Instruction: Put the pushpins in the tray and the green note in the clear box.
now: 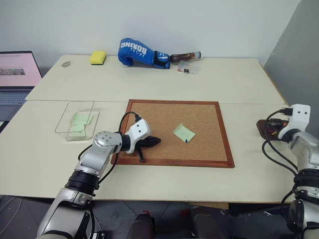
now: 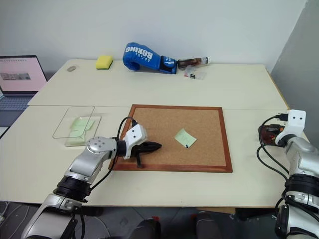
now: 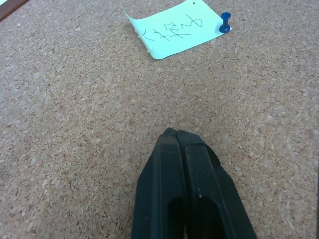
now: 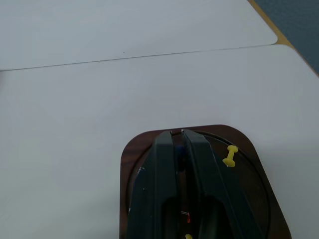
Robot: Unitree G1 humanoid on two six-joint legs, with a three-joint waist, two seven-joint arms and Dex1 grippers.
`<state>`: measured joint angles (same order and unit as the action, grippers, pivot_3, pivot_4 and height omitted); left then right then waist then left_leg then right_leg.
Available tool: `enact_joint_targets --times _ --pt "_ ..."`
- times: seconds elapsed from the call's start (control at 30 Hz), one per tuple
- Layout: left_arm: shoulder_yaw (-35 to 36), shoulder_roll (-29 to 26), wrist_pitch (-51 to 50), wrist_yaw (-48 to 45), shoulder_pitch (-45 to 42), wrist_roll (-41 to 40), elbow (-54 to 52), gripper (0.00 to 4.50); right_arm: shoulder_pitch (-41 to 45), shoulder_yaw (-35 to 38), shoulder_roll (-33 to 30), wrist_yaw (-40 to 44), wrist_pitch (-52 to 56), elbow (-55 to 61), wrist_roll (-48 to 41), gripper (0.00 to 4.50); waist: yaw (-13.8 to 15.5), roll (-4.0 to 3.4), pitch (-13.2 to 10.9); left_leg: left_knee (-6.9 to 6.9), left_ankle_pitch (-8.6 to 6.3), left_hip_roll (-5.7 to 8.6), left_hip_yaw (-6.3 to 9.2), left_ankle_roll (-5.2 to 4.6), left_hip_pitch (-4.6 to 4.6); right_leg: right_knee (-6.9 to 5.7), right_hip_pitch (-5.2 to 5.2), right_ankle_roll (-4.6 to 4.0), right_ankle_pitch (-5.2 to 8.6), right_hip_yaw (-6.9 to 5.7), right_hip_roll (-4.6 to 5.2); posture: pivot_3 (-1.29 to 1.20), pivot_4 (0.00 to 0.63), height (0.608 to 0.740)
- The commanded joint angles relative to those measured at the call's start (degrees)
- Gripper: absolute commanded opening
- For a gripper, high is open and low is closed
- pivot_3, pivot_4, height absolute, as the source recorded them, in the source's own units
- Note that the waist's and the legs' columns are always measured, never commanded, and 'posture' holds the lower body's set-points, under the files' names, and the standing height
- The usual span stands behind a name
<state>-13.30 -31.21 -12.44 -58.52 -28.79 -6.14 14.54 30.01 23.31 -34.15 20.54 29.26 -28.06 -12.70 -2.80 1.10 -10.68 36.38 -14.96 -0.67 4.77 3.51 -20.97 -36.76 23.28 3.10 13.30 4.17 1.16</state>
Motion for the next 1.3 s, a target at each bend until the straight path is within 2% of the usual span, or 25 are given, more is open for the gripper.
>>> enact_joint_targets --times 0.03,0.37,0.6,0.63,0.7,0.9,1.07,1.2,1.3 --pt "-1.85 -0.63 -2.31 0.63 1.86 2.82 1.78 0.0 1.22 0.55 -1.51 0.29 -2.96 -1.56 -0.42 0.31 -0.04 0.0 0.0 0.0 0.0 0.0 0.0 0.0 0.0 0.0 0.0 0.0 0.0 0.0 0.0 0.0 0.15 0.74" --pt "-2.01 -0.91 -2.82 0.38 1.98 2.58 1.09 0.0 0.58 -0.35 -2.04 0.12 -5.32 -2.3 0.18 2.52 -0.36 0.0 0.0 0.0 0.0 0.0 -0.01 0.0 0.01 0.0 0.0 0.0 0.0 0.02 0.0 0.0 0.15 0.74" --pt "-2.14 -0.76 -2.6 0.24 1.6 2.69 1.53 0.0 0.35 -0.63 -2.47 0.34 -6.09 -1.33 -0.08 3.86 -0.36 0.0 0.0 0.0 0.0 0.0 -0.01 0.0 0.01 0.0 0.0 0.0 0.0 0.01 0.0 0.0 0.15 0.74" --pt "-2.15 -0.7 -2.56 0.28 1.55 2.71 1.62 0.0 0.37 -0.54 -2.48 0.32 -6.2 -1.3 -0.18 4.19 -0.37 0.0 0.0 0.0 0.0 0.0 -0.01 0.0 0.0 0.0 0.0 0.0 0.0 0.01 0.0 0.0 0.15 0.74" --pt "-2.11 -0.59 -2.56 0.33 1.54 2.65 1.68 0.0 0.32 -0.18 -2.43 0.13 -6.62 -1.18 -0.38 4.47 -0.37 0.0 0.0 0.0 0.0 0.0 -0.01 0.0 0.0 0.0 0.0 0.0 0.0 0.01 0.0 0.0 0.15 0.74" --pt "-2.21 -0.39 -2.4 0.27 1.28 2.68 2.04 0.0 0.18 -1.11 -3.55 -1.19 -9.46 -2.17 1.72 4.47 -0.35 0.0 0.0 0.0 0.0 0.0 -0.01 0.0 0.0 -0.01 0.0 0.0 0.0 0.02 0.0 0.0 0.15 0.74" --pt "-2.19 -0.48 -2.38 0.2 1.3 2.7 2.05 0.0 -2.01 -3.01 -4.01 1.23 -11.29 1.89 2.33 4.47 -0.33 0.0 0.0 0.0 0.0 0.01 0.0 0.0 0.01 0.0 0.0 0.0 0.0 0.01 0.0 0.0 0.15 0.74" --pt "-2.1 -0.94 -2.55 -0.17 1.67 2.61 1.73 0.0 -10.76 -8.81 -3.6 13.74 -6.43 21.88 -3.81 4.47 -0.38 -0.01 0.0 -0.02 0.0 0.0 0.03 0.0 0.0 -0.01 0.0 0.01 0.0 0.0 -0.01 0.0 0.15 0.74" --pt "-2.16 -1.16 -2.65 -0.55 1.73 2.63 1.72 0.0 -15.6 -12.65 -3.78 18.27 -2.21 34.14 -7.5 4.47 -0.46 -0.02 0.0 -0.02 0.0 -0.01 0.04 0.01 0.01 -0.02 0.0 0.04 0.01 0.0 -0.02 0.0 0.15 0.74"
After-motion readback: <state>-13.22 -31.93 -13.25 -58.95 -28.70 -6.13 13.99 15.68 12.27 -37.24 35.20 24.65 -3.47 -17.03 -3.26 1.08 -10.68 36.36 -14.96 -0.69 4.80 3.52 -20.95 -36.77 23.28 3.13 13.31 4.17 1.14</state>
